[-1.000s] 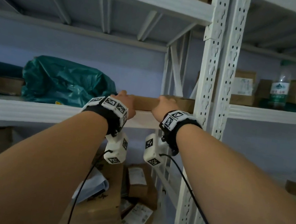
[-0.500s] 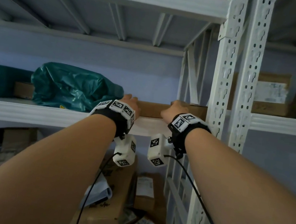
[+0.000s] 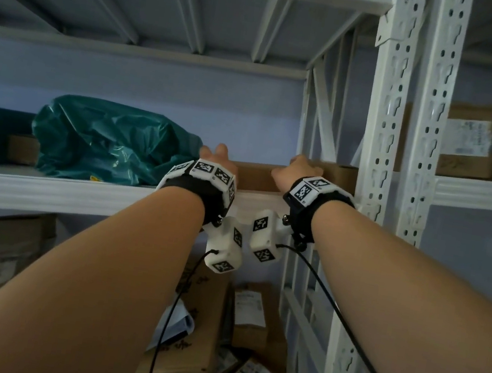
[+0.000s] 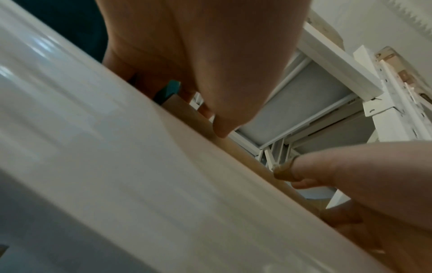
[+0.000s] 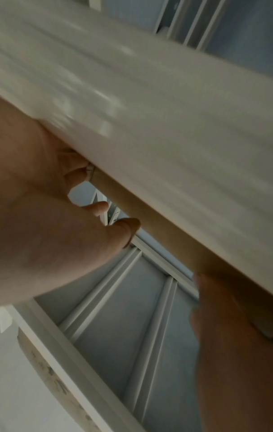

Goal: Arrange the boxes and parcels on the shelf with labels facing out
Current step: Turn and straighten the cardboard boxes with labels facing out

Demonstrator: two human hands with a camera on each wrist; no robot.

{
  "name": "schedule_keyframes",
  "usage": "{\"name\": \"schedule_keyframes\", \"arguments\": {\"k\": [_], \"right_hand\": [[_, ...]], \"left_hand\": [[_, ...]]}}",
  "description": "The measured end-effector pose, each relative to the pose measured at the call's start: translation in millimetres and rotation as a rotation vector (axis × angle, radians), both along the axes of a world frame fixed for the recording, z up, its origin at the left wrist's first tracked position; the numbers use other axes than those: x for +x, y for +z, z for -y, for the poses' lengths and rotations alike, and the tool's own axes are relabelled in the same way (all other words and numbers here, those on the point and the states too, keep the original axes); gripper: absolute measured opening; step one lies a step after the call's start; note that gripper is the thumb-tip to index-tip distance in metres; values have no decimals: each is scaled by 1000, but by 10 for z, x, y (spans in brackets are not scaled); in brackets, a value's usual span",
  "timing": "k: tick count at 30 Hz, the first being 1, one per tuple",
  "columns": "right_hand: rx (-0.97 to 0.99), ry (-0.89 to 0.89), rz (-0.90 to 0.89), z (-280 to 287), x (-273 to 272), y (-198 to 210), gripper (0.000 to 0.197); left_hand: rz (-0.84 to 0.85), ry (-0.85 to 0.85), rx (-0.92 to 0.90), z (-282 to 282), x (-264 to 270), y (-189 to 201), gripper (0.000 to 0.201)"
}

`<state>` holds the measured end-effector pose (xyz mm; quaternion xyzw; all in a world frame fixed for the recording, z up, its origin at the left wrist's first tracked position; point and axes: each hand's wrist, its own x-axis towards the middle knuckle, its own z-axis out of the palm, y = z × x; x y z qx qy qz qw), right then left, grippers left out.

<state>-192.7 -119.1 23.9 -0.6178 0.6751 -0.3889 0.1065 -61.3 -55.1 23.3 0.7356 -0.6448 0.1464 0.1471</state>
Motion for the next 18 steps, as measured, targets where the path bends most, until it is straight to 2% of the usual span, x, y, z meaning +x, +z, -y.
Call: {"name": "schedule_keyframes", "arguments": {"k": [8,14,18], "right_hand": [[-20,142,-157,-15,86,-18,56],[-53,219,-204,-92,245,7,51],[-65,221,-189,-135,254,35,50]], "left_hand": [[-66,69,-49,-6,253,-20,38],[125,133,25,118,474,-12,44],[49,113,24,91,406,55,36]]}}
